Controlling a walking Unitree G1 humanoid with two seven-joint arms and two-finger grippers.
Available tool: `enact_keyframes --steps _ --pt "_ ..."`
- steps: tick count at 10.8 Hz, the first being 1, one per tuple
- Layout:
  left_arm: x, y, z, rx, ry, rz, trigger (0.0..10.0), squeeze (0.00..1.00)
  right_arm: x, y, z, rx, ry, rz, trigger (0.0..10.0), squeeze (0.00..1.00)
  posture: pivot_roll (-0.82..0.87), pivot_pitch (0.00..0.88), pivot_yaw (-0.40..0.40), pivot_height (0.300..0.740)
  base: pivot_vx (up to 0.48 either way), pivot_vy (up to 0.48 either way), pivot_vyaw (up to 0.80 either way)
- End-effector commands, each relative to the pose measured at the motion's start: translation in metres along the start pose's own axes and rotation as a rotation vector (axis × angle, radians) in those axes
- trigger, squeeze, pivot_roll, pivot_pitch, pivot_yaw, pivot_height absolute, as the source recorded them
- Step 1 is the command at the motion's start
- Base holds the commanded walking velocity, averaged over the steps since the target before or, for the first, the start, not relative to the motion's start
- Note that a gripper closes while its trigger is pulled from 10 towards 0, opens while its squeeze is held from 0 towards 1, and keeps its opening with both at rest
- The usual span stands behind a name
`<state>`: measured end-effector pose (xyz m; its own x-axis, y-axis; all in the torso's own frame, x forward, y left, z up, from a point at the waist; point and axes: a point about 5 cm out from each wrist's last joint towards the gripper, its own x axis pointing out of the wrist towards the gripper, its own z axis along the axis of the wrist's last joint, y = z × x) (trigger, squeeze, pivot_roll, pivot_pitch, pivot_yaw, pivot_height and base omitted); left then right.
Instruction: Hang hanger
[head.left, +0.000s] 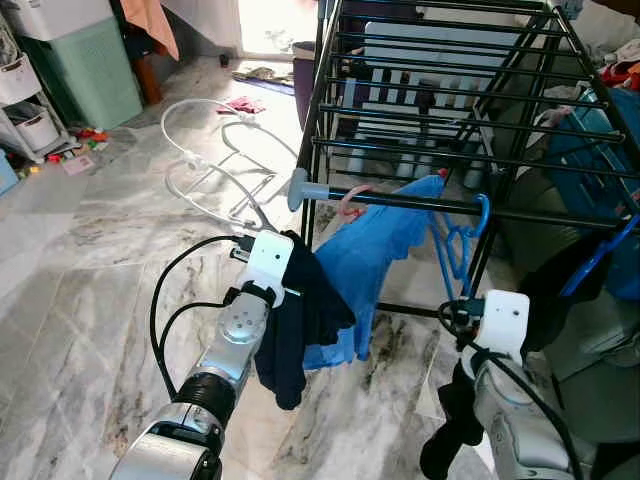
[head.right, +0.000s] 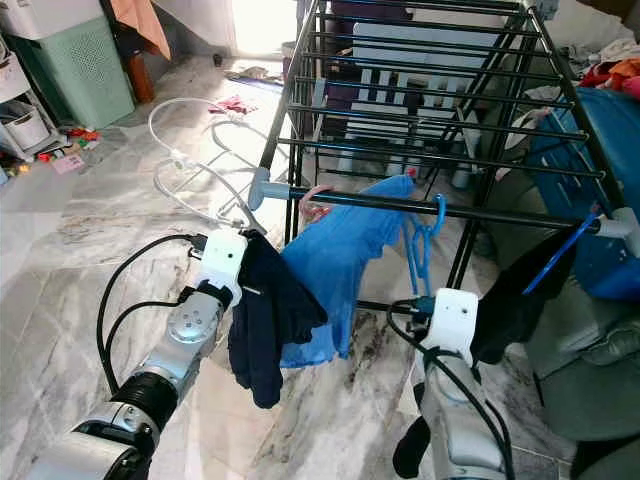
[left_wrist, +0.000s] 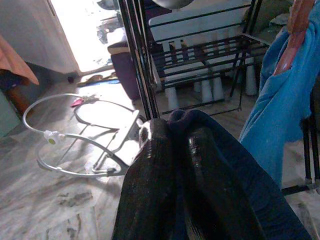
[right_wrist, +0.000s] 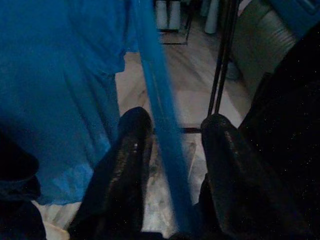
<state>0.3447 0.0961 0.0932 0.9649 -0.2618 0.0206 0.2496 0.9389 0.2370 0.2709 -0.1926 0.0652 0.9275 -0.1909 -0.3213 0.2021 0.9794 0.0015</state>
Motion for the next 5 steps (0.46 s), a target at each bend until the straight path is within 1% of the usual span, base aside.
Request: enact_keyframes --steps 1,2,3,5 --pt "0.003 -0.001 0.007 0.018 -0.024 -0.013 10.0 0.0 0.002 -0.002 0.002 0.001 0.004 0.007 10.0 0.0 0.09 0.065 -0.025 0.74 0.0 0.0 0.0" --pt "0.003 -0.001 0.007 0.017 -0.024 -0.014 10.0 0.0 0.006 -0.003 0.005 -0.007 0.0 0.007 10.0 0.0 0.09 0.066 -0.026 0.74 0.0 0.0 0.0" --pt "0.003 -0.001 0.006 0.018 -0.021 -0.011 10.0 0.0 0.011 -0.005 0.01 -0.033 -0.006 0.022 10.0 0.98 0.1 0.068 -0.029 0.74 0.0 0.0 0.0" --pt "0.002 0.001 0.004 0.017 -0.009 -0.002 10.0 0.0 0.018 -0.009 0.014 -0.055 -0.001 0.043 10.0 1.0 0.1 0.07 -0.033 0.74 0.0 0.0 0.0"
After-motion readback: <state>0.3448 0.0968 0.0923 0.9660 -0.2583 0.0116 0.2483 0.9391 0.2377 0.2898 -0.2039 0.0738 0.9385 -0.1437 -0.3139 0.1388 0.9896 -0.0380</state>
